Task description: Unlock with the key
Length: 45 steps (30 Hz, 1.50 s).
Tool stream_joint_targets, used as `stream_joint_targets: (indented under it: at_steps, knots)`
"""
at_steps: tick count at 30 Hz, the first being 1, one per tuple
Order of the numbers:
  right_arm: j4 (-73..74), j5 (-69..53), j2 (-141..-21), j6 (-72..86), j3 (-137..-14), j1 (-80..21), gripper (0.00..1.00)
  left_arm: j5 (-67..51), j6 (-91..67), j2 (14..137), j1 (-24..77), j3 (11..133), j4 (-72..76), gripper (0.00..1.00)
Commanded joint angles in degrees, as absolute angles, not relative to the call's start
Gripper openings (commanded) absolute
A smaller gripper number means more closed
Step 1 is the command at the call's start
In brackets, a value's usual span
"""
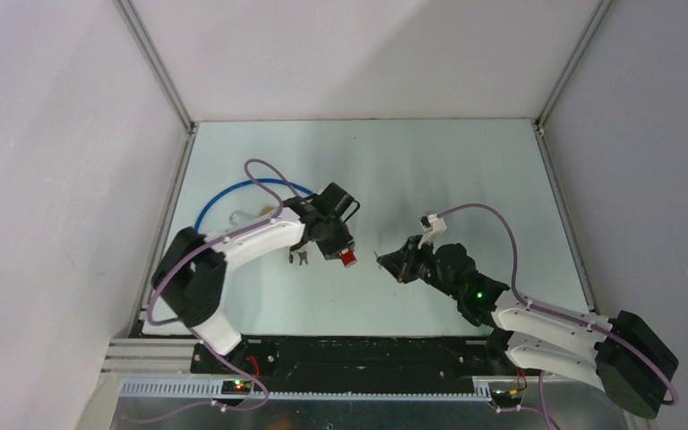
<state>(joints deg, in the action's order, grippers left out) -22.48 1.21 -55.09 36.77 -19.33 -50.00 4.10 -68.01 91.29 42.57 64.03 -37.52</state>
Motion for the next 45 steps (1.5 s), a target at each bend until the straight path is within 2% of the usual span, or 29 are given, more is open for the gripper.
stream_joint_targets:
  at_steps: [1, 9, 14, 26, 30, 32, 36, 39, 40, 41, 42, 45]
  knots:
    - [-19.64, 3.43, -54.02, 35.51, -21.1, -49.75, 0.0, 3.58, -68.97, 96.99, 42.26, 64.25, -36.74, 0.2]
    - [-19.75, 2.67, -55.09, 35.8, -21.09, -49.12, 0.0, 2.46, -69.22, 102.61, 41.55, 64.42, -36.82, 0.38]
    - [-19.77, 2.4, -55.04, 35.91, -21.09, -48.88, 0.0, 2.93, -69.09, 103.57, 40.42, 64.19, -36.89, 0.62]
    - [-20.43, 1.9, -55.77, 36.32, -21.09, -48.77, 0.0, 3.1, -67.69, 107.51, 37.55, 65.94, -37.8, 0.64]
    - [-20.76, 1.63, -56.11, 36.51, -21.07, -48.78, 0.0, 3.12, -67.52, 109.11, 36.87, 66.58, -38.05, 0.61]
    - [-21.05, 1.38, -56.27, 36.56, -21.05, -48.68, 0.0, 2.75, -67.61, 109.68, 36.63, 66.5, -38.21, 0.56]
    - [-21.47, 0.87, -56.81, 36.56, -21.09, -48.78, 0.0, 1.75, -68.05, 109.57, 36.15, 65.3, -38.16, 0.39]
    - [-21.66, 0.71, -57.27, 36.56, -21.04, -48.77, 0.0, 1.23, -68.46, 108.14, 36.03, 64.84, -38.13, 0.21]
    - [-21.73, 0.66, -57.41, 36.58, -21.08, -48.82, 0.0, 0.92, -68.64, 107.73, 36.03, 64.59, -38.14, 0.1]
    - [-21.93, 0.69, -57.57, 36.57, -21.09, -48.84, 0.0, 0.77, -68.82, 107.0, 36.03, 64.51, -38.14, 0.05]
    - [-22.0, 0.65, -57.7, 36.57, -21.07, -48.86, 0.0, 0.52, -68.86, 106.63, 35.99, 64.38, -38.1, 0.01]
    - [-22.41, -0.13, -58.14, 36.56, -21.08, -48.94, 0.0, -0.3, -69.26, 104.44, 35.97, 64.34, -38.12, 0.0]
